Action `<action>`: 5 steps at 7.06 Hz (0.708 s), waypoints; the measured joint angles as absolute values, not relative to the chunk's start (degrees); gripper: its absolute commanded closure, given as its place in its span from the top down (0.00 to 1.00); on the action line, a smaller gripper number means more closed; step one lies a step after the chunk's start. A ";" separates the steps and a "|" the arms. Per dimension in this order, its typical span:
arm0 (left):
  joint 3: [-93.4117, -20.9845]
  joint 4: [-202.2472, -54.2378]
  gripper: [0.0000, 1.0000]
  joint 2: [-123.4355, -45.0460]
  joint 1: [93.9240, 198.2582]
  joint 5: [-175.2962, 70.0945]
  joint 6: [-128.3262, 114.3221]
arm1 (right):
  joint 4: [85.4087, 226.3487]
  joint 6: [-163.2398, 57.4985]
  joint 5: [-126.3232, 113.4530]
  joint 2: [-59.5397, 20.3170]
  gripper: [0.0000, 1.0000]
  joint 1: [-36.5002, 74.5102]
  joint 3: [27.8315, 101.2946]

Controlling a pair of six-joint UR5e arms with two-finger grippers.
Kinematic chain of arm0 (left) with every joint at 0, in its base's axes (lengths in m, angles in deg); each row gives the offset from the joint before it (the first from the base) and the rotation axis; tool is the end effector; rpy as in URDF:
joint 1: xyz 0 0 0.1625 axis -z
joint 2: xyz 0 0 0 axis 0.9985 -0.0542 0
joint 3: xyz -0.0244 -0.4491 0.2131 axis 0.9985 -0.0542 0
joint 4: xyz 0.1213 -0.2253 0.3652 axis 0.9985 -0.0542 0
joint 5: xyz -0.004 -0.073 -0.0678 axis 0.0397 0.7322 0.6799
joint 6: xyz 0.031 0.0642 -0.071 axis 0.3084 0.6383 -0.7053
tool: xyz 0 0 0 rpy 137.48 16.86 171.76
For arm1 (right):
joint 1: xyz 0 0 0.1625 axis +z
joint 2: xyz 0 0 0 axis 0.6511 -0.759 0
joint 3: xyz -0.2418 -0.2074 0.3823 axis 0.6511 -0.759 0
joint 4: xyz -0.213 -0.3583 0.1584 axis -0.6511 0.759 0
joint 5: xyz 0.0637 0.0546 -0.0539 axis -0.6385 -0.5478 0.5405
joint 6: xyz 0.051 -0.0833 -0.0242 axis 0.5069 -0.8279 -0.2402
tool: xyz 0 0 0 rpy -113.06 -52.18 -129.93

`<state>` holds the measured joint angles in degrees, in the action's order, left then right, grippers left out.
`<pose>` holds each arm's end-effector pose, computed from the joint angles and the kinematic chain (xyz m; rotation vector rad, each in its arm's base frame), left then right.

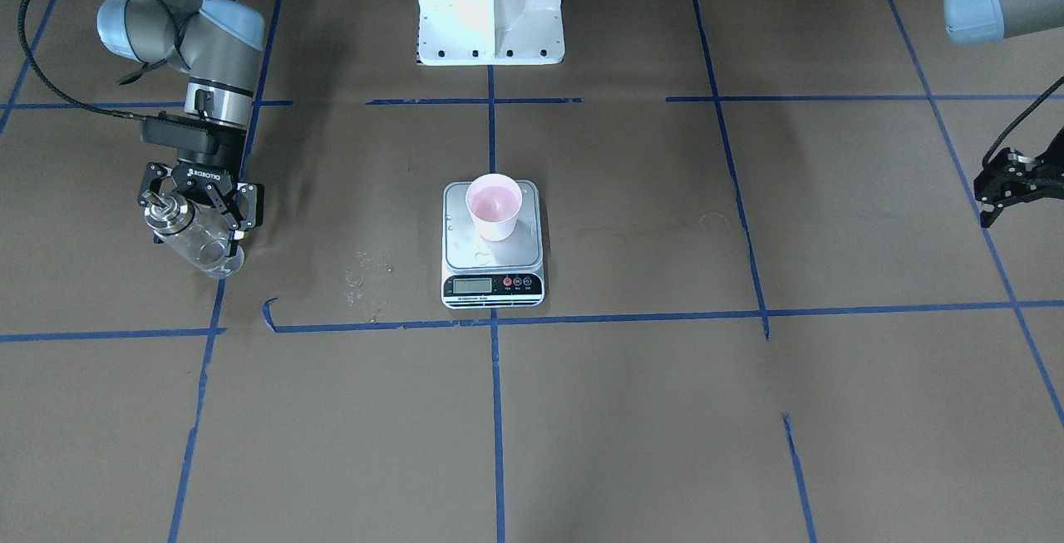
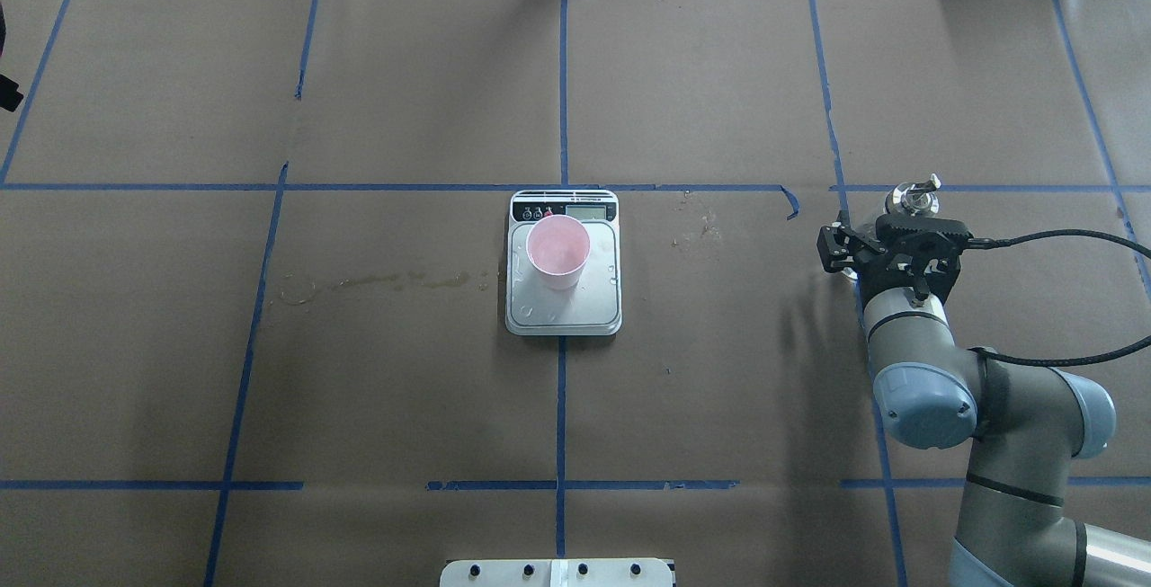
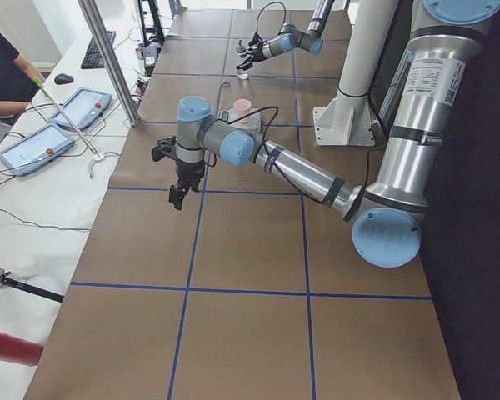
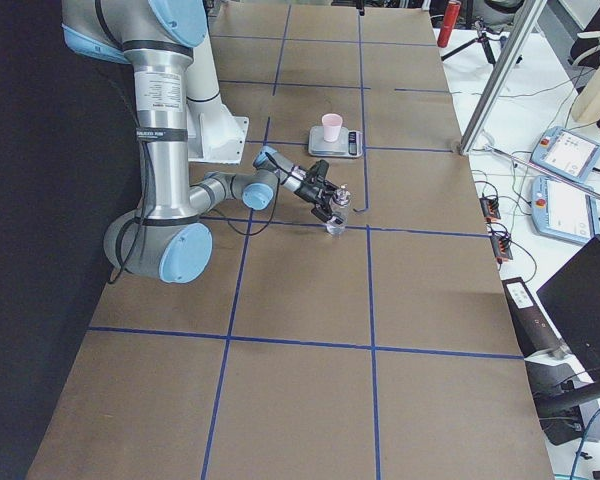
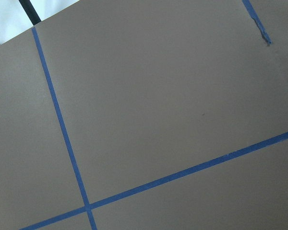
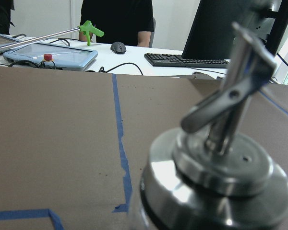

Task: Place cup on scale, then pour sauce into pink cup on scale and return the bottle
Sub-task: 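Lift the glass dispenser with the right gripper toward the pink cup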

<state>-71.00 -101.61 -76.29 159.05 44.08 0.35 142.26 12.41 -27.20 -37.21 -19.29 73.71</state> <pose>0.1054 -0.6070 0.4965 0.3303 0.5712 0.2880 -0.4421 -0.3937 0.5381 0.9264 -0.4688 0.5000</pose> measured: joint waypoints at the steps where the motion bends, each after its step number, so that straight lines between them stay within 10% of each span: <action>1: -71.00 -101.61 1.00 -76.49 159.05 44.08 0.27 | 138.23 10.87 -27.36 -36.92 0.00 -18.71 71.82; 5: -71.08 -101.61 1.00 -76.80 159.15 44.08 0.23 | 127.64 -7.35 -37.79 -36.69 0.00 -11.26 74.87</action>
